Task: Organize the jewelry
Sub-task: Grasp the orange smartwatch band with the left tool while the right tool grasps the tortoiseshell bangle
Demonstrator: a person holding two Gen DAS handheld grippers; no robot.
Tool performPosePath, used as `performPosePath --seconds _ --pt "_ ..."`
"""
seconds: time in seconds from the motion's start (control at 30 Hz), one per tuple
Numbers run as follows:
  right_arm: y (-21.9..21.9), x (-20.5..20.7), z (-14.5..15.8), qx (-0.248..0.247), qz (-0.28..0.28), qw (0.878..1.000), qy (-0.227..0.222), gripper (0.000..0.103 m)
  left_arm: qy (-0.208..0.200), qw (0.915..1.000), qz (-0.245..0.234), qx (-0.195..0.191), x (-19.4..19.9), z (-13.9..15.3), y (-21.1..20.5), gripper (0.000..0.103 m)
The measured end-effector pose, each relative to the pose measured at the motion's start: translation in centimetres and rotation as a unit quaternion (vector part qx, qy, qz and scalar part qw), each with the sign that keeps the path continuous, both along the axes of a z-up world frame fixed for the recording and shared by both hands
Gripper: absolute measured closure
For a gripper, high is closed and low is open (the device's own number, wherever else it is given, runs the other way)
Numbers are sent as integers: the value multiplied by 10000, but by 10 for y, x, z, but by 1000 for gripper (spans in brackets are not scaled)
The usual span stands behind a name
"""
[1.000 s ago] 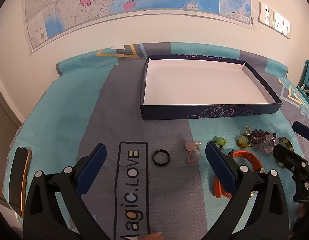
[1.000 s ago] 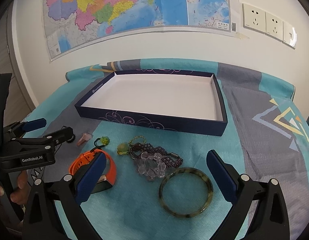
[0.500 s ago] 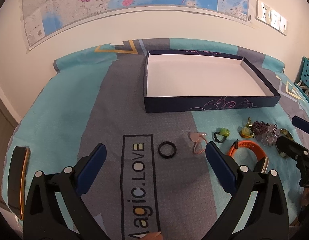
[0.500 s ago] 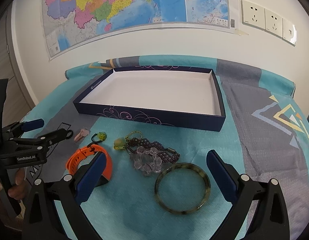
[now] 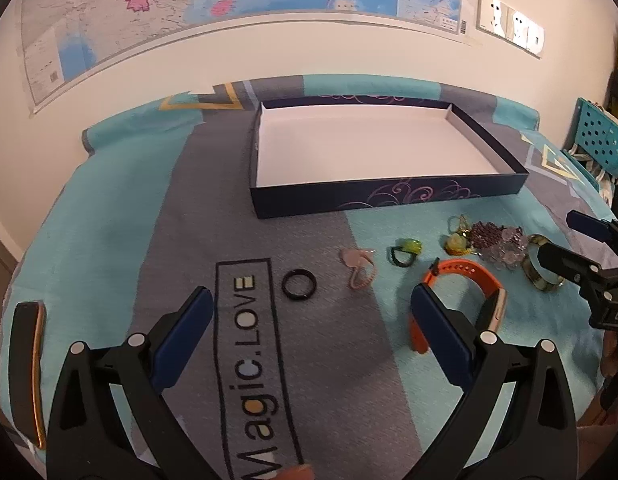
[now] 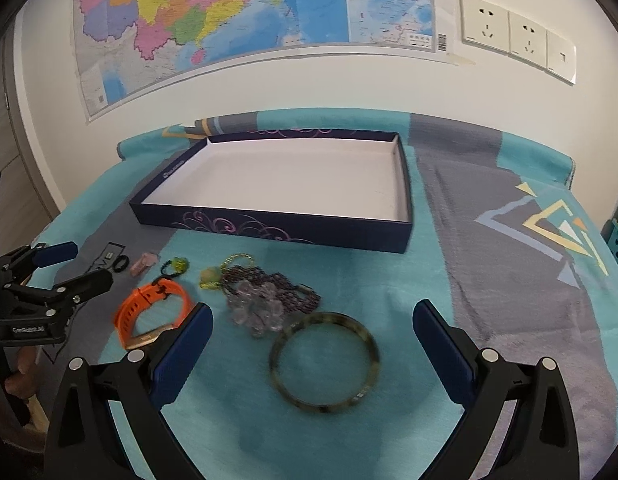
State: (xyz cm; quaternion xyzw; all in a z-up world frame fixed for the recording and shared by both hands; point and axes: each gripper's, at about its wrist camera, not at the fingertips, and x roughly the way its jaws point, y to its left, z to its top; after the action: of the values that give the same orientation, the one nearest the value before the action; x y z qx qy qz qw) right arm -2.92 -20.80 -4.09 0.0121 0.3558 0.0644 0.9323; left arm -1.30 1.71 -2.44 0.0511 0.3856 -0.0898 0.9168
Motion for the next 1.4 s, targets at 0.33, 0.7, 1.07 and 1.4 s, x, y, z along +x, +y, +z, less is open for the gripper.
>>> performPosePath --seconds 0.33,0.7,1.07,1.4 --pt "-26 -4 -7 -149 -172 9996 178 9 82 9992 -391 31 -7 -2 -12 5" --pt "-34 1 -14 -194 -80 9990 391 25 -10 9995 -301 -33 -10 6 20 5" --pt "-34 10 -16 -213 156 9980 573 55 282 9927 -1115 -355 -12 2 -7 19" --pt "-21 18 -18 -417 649 9942 750 84 1034 9786 -1673 -606 11 -19 -37 55"
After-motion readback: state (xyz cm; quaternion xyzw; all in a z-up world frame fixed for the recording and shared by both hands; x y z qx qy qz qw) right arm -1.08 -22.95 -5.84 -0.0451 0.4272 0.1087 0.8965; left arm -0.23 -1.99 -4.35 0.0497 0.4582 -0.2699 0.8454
